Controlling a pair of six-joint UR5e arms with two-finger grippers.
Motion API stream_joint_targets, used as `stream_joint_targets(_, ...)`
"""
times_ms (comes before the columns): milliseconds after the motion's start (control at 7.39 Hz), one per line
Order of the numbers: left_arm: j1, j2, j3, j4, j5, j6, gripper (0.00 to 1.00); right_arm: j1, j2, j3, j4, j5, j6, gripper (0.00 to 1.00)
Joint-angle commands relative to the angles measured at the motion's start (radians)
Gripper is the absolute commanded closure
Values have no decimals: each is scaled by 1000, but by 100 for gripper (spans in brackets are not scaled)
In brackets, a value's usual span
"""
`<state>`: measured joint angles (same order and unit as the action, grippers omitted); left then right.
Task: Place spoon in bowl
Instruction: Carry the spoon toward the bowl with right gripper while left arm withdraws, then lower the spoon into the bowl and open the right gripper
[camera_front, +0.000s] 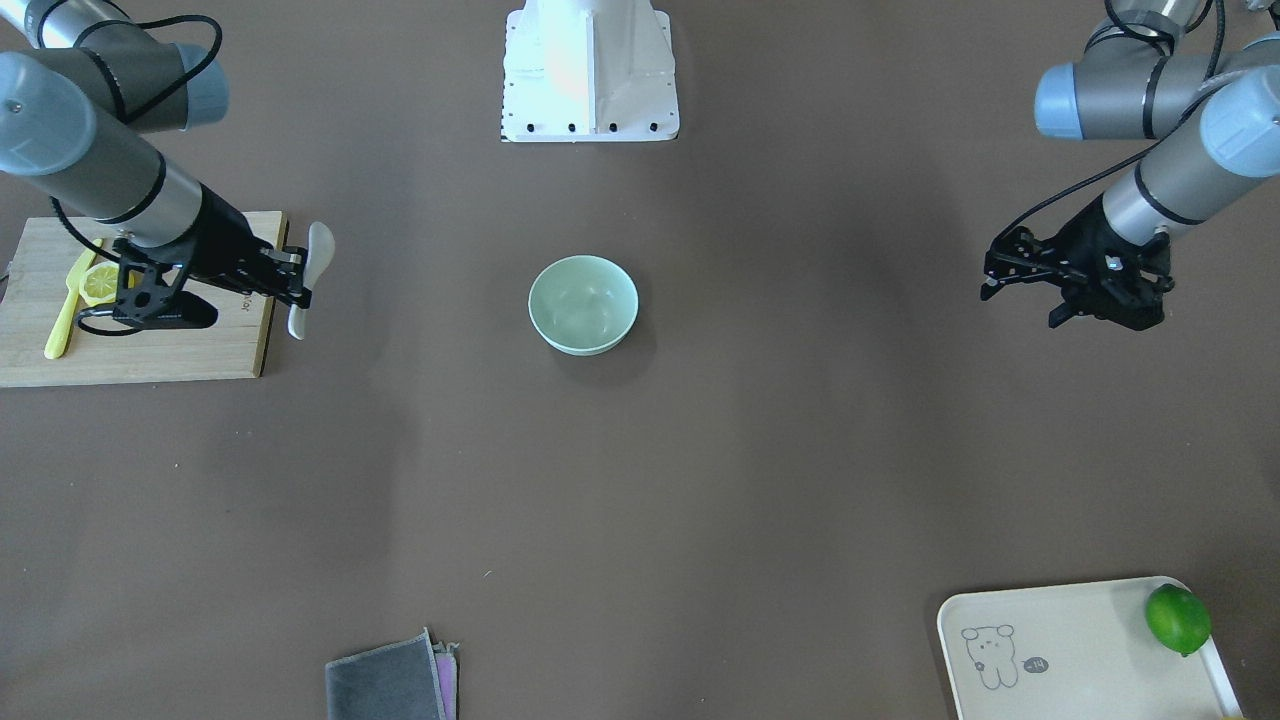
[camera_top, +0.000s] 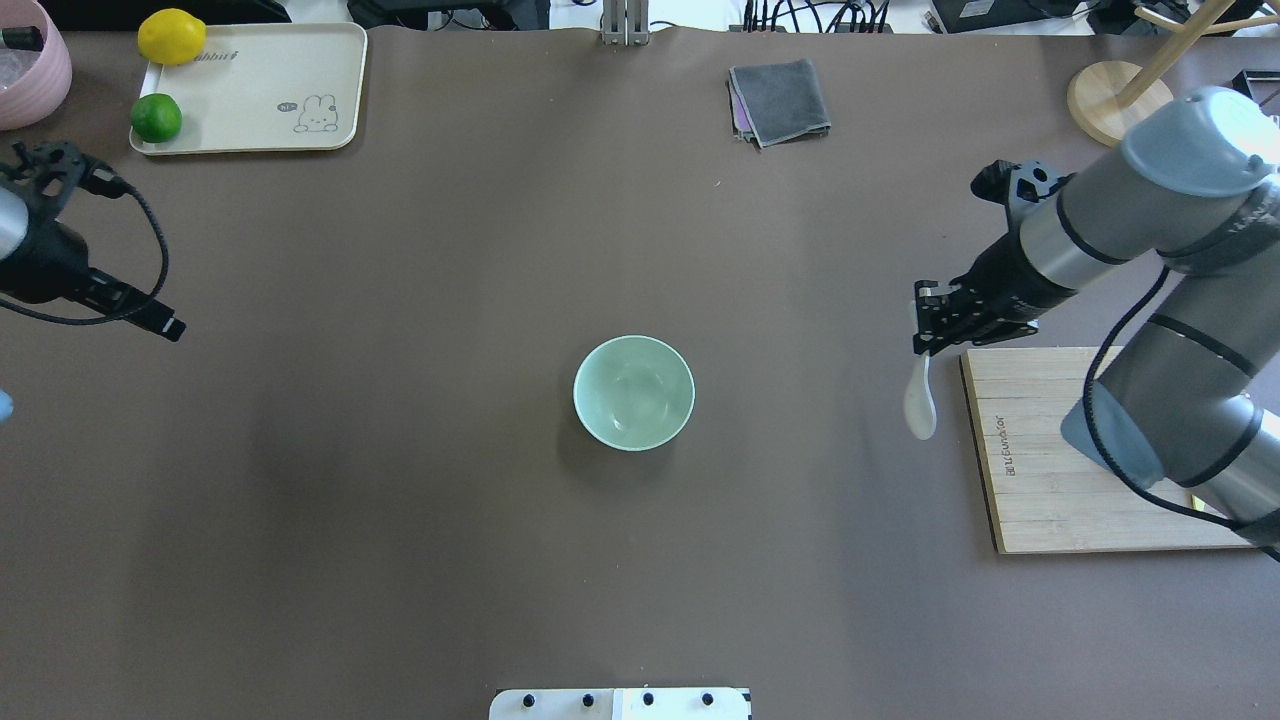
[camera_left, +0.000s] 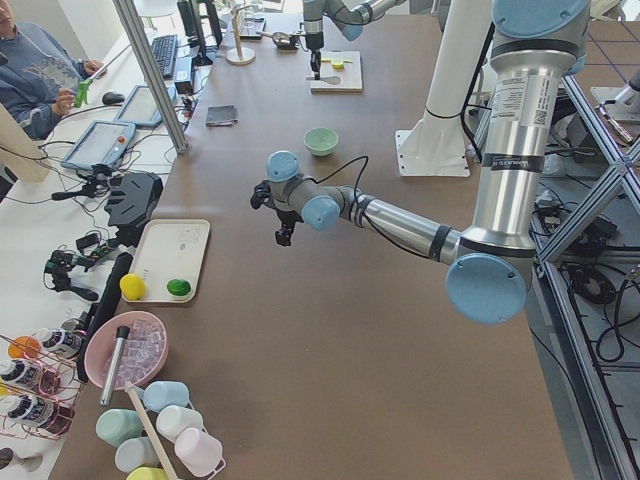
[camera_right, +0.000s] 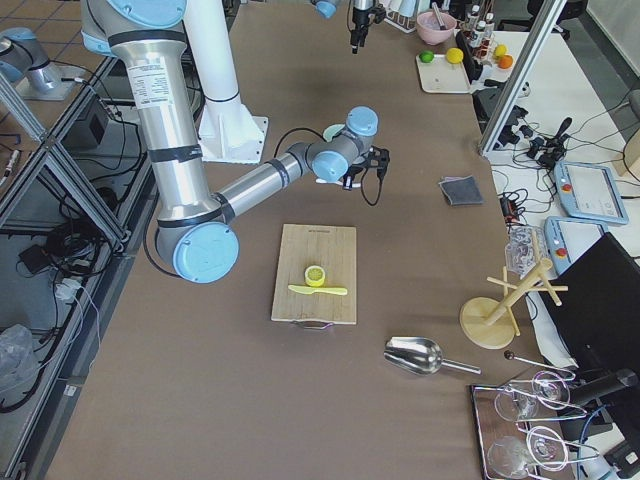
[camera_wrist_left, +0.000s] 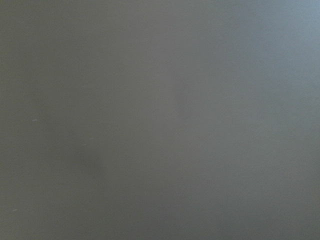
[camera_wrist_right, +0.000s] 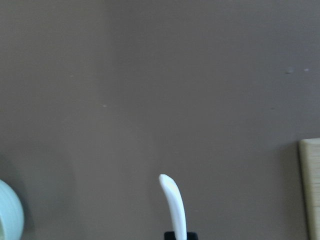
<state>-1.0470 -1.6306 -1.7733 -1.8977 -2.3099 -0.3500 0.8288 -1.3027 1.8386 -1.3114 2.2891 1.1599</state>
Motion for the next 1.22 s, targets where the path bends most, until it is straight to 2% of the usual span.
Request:
stream_joint_targets(0,-79,72,12,2,-2,164,9,-107,165,-39,-20,-101,162,100)
stream_joint_targets(135,-79,74,20,2,-2,167,8,-134,225,-74,-22,-117,208,100)
stream_joint_targets(271,-79,75,18,0,-2,166,7,-175,317,-146,-20,-179,269,100)
stream_joint_targets(541,-77,75,20,-1,-2,167,6,-211,461,-298,-9,-227,313,100)
stream_joint_targets(677,-77,74,20,-1,-2,166,6,-224,500,-349,-6,-258,317,100)
stream_joint_targets(947,-74,74,20,-1,-2,166,6,-247,499,-360,3,-302,317,99)
stream_joint_targets(1083,-73,71,20,-1,-2,166,6,-247,496,-360,3,-303,317,27)
